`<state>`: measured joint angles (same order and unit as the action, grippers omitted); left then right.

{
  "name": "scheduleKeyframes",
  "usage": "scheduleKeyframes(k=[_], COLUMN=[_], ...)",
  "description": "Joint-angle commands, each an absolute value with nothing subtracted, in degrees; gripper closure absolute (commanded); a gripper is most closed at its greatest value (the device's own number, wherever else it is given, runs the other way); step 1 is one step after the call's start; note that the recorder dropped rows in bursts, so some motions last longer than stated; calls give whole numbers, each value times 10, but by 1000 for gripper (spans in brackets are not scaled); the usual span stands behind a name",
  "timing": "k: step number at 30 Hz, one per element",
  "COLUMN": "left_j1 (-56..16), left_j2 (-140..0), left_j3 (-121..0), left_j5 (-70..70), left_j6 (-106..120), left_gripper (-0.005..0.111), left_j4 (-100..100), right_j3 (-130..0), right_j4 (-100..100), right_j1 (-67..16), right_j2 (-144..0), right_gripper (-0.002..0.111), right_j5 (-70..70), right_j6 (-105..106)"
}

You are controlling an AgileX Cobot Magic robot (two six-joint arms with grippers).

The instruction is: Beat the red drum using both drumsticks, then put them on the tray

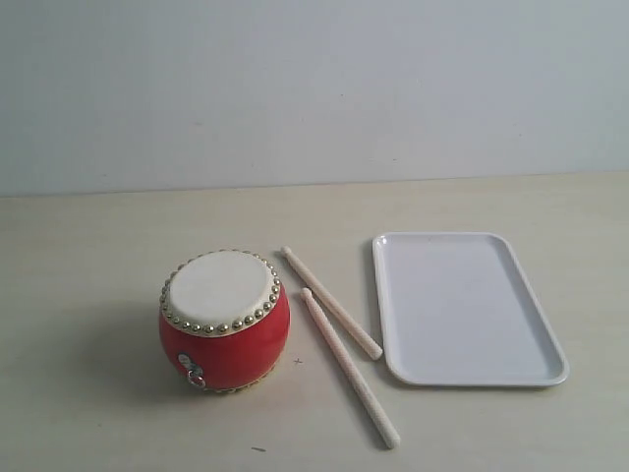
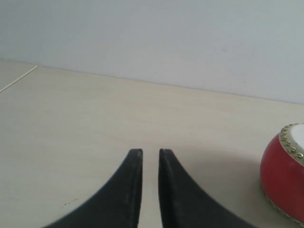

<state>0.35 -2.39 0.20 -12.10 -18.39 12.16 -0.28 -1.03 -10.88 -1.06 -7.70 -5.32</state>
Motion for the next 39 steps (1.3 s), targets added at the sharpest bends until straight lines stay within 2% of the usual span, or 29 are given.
scheduleKeyframes(k=[1, 13, 22, 26, 28, 31, 32, 35, 39], left_j1=[0, 0, 0, 0, 0, 0, 0, 0, 0], left_j2=[-20, -20, -20, -20, -20, -20, -20, -20, -20], left_j3=[0, 0, 0, 0, 0, 0, 0, 0, 0], left_j5=[-119, -119, -119, -119, -119, -119, -119, -119, -120], left_j6=[-180, -180, -180, -180, -180, -180, -180, -180, -180], left_gripper=[92, 92, 92, 92, 92, 92, 92, 92, 92], left_j4=[117, 117, 117, 117, 117, 117, 117, 117, 117], right_j3=[0, 0, 0, 0, 0, -81, -103, -252, -476], right_j4=[-29, 131, 265, 255, 167, 71, 56, 50, 198], right_j1=[-105, -105, -105, -106, -106, -106, -106, -106, -106], right_j2=[-6, -6, -6, -6, -13, -134, -165, -396, -696], right_gripper=[108, 108, 108, 108, 108, 108, 108, 108, 108], right_j5=[-58, 149, 179, 173, 157, -61, -79, -193, -364], right_j6=[-34, -278, -394, -448, -457, -392, -357, -151, 114])
